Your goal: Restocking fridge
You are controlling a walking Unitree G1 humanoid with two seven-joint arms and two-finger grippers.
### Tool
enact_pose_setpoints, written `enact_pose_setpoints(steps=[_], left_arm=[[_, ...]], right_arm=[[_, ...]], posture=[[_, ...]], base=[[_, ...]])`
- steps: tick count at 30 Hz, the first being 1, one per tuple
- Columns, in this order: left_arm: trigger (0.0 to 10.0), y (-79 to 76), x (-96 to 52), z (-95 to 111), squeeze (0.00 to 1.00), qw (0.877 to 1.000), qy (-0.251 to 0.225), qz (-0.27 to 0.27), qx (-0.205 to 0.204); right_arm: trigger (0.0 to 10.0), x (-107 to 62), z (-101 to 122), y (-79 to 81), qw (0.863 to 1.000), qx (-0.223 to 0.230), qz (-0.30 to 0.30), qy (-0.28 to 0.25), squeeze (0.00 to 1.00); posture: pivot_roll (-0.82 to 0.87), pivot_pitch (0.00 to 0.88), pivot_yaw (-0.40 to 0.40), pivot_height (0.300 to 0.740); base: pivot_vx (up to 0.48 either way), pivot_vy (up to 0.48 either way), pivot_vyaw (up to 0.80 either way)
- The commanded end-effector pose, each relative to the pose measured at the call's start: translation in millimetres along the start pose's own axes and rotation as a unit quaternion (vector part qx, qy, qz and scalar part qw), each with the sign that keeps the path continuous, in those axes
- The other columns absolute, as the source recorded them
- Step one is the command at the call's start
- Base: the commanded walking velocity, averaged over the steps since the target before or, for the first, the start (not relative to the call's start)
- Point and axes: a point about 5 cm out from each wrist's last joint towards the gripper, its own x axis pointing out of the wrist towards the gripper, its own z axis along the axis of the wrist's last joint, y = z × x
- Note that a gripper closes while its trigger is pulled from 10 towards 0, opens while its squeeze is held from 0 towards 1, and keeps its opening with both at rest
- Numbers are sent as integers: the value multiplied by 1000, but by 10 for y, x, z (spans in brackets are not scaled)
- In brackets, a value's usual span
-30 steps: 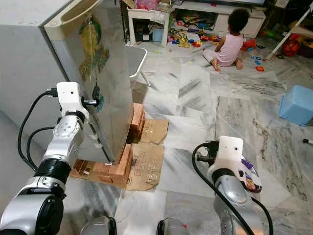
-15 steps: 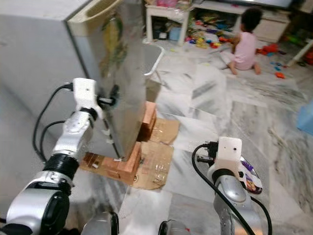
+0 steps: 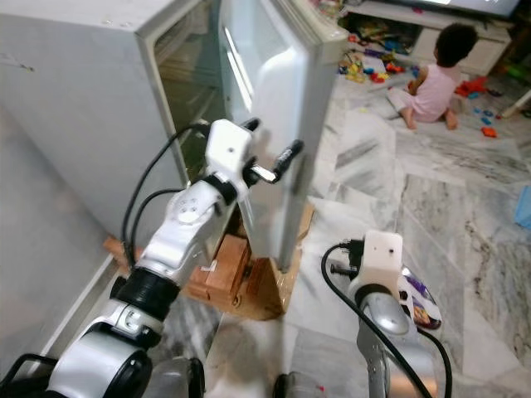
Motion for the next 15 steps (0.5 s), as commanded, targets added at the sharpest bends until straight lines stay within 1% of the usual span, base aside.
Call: enact_pose_setpoints(steps=[1, 3, 4, 7, 8, 9, 10, 11, 12, 15], left_arm=[[10000, 210, -133, -11, 0, 999, 7, 50, 13], [10000, 307, -233, -42, 0, 997, 14, 69, 20], [10000, 366, -326, -73, 0, 996, 21, 81, 27], [10000, 412, -463, -123, 0, 994, 28, 97, 30], [10000, 415, -482, -129, 0, 994, 29, 99, 30], [10000, 416, -539, -151, 0, 994, 33, 103, 31], [10000, 408, -652, -206, 0, 993, 44, 110, 30], [10000, 402, -699, -232, 0, 992, 51, 112, 28], [10000, 393, -789, -284, 0, 991, 64, 118, 28], [10000, 397, -913, -355, 0, 987, 86, 134, 25]], right_arm=[[10000, 24, 56, -12, 1000, -2, -8, -15, 0], [10000, 40, 64, 7, 1000, -2, -4, -16, 0], [10000, 50, 70, 27, 1000, -3, -1, -18, 0], [10000, 69, 87, 47, 1000, -6, 4, -21, 0], [10000, 74, 90, 48, 1000, -7, 5, -22, 0], [10000, 84, 107, 55, 1000, -8, 7, -25, 0], [10000, 109, 145, 69, 999, -9, 10, -33, 0], [10000, 122, 163, 74, 999, -10, 12, -37, 0], [10000, 152, 214, 85, 999, -9, 16, -48, 0], [10000, 203, 300, 108, 998, -12, 21, -65, 0]], posture=[[-18, 21, -46, 740], [-11, 20, -50, 740], [-9, 18, -51, 740], [2, 12, -57, 740], [3, 10, -57, 740], [7, 6, -58, 740], [9, 2, -57, 740], [9, 2, -57, 740], [8, 0, -54, 740], [6, 0, -47, 740]], base=[[0, 0, 0], [0, 0, 0], [0, 0, 0], [0, 0, 0], [0, 0, 0], [0, -349, 0], [0, -424, 0], [0, -424, 0], [0, -435, 0], [0, -460, 0]])
